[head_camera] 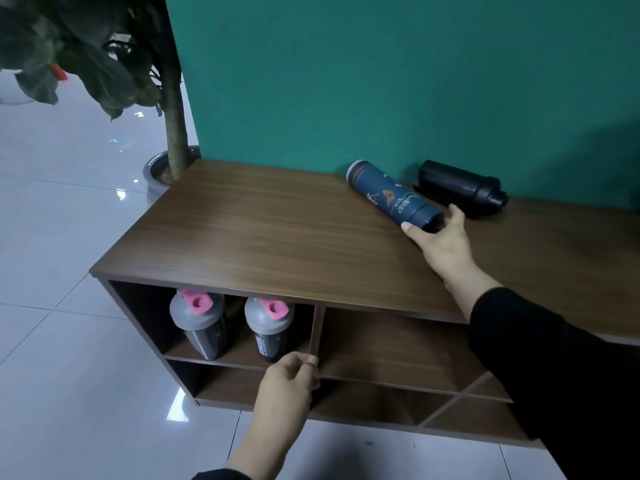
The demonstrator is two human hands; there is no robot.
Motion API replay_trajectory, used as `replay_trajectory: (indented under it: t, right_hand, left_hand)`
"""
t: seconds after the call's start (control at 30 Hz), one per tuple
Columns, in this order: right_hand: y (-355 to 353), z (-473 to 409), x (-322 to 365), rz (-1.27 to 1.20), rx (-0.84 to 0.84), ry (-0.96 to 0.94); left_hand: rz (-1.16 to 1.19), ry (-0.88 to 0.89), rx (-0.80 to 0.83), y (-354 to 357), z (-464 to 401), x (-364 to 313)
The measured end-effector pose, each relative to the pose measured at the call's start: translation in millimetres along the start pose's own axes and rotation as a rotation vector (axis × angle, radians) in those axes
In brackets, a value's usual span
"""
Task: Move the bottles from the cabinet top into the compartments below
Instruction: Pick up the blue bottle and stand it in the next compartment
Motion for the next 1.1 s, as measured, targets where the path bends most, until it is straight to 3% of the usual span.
replay_trajectory:
  t: [0.23, 0.47, 0.53, 0.63, 0.7, 0.8, 0.93, 1.03, 1.1]
  right_hand:
    - [20.3, -15.7, 9.1, -0.012, -0.128, -0.038]
    - [-34.4, 53.6, 13.4, -0.279, -0.25, -0.325]
    - [-66.6, 95.2, 16.0, -0.343, -0.223, -0.403]
    - [-123.0, 154.7, 10.4, -0.285, -0.148, -0.471]
    - [-149.2, 189.4, 4.6, -0.192, -0.071, -0.485]
    - [-160.1, 235.1, -4.3, -0.12, 0.117, -0.395]
    - [-142.9, 253.0, -42.6, 0.107, 0.197, -0.265]
    - [-112.0, 245.9, -72.0, 0.066, 0.262, -0.093]
    - [-87.0, 236.1, -91.4, -0.062, 0.333, 0.014]
  left_hand:
    - [0.021, 0.047, -0.014, -1.4, -3.2, -7.2]
    - [-0.034, 0.222, -0.04, -1.8, 1.4, -9.9]
    - [-0.103, 0.402, -0.103, -3.2, 12.1, -18.4]
    - [-0.201, 0.931, -0.301, -12.3, 39.3, -35.9]
    - [-0.231, 1.229, -0.31, -9.9, 59.4, -38.9]
    - [-0.341, 1.398, -0.22, 3.4, 76.1, -38.4]
    - [-0.641, 1.313, 0.009, 38.6, 79.2, -27.8]
    - [-0.8, 0.988, 0.201, 57.3, 69.2, -7.7]
    - [-0.669, 0.768, 0.278, 59.9, 59.1, 1.2]
Point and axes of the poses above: each hand's wrist, its own z-axis away from the middle knuckle, its own y-axis out of the palm, x = y × z, the point moved 3 cm from there along -z, towards the middle knuckle, and after that the axes turned 14 degrees about y, right-handed, at the moved point
